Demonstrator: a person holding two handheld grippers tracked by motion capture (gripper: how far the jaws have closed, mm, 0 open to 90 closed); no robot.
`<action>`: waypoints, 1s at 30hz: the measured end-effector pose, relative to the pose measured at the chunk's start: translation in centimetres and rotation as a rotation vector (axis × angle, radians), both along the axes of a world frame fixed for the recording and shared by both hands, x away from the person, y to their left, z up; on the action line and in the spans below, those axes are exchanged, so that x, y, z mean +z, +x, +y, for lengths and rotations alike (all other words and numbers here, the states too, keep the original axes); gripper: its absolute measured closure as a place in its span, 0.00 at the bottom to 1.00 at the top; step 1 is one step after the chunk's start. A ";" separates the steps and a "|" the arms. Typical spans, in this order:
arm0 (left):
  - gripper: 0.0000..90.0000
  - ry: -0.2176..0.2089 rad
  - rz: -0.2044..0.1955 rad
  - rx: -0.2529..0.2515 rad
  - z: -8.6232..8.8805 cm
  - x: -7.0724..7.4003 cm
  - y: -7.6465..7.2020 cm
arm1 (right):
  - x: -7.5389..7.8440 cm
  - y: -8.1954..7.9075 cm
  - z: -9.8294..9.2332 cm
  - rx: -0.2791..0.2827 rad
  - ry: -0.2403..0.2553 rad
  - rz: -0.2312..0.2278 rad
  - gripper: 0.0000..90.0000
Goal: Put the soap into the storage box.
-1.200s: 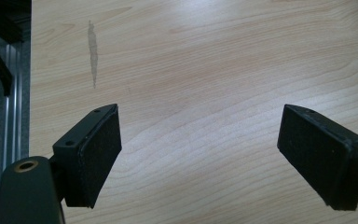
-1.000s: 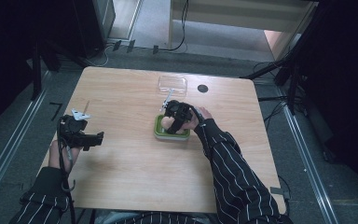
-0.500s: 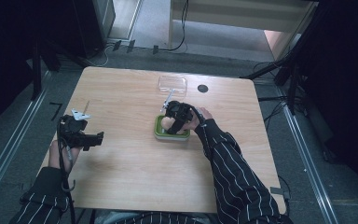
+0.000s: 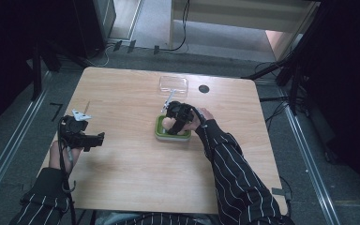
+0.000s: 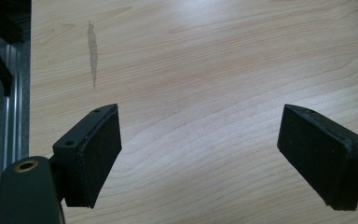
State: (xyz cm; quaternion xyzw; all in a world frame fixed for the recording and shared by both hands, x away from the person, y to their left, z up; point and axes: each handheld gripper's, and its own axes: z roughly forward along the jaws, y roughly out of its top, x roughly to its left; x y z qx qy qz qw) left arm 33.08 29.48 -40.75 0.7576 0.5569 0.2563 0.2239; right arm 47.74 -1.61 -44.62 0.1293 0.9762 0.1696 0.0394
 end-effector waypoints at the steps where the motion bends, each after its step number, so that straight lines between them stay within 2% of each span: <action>1: 0.16 -0.001 0.000 0.000 0.0 0.0 0.0 | 0.0 0.0 0.0 0.003 0.000 0.000 0.36; 12: 0.16 -0.001 -0.001 0.001 0.0 0.0 0.0 | 0.1 -0.2 0.2 0.006 -0.017 -0.015 0.35; 14: 0.16 0.000 0.001 0.000 0.0 0.0 0.0 | 0.3 -0.2 0.2 0.010 -0.011 -0.025 0.33; 19: 0.16 0.000 0.004 -0.002 0.0 0.0 0.0 | 0.5 -0.4 0.2 0.006 -0.030 -0.031 0.30; 25: 0.16 -0.001 -0.001 0.002 0.0 0.0 0.0 | 1.0 -0.5 -0.1 -0.013 -0.016 -0.048 0.24; 30: 0.16 0.001 -0.001 -0.003 -0.1 0.0 0.0 | 1.6 -0.7 -0.3 -0.039 0.009 -0.043 0.19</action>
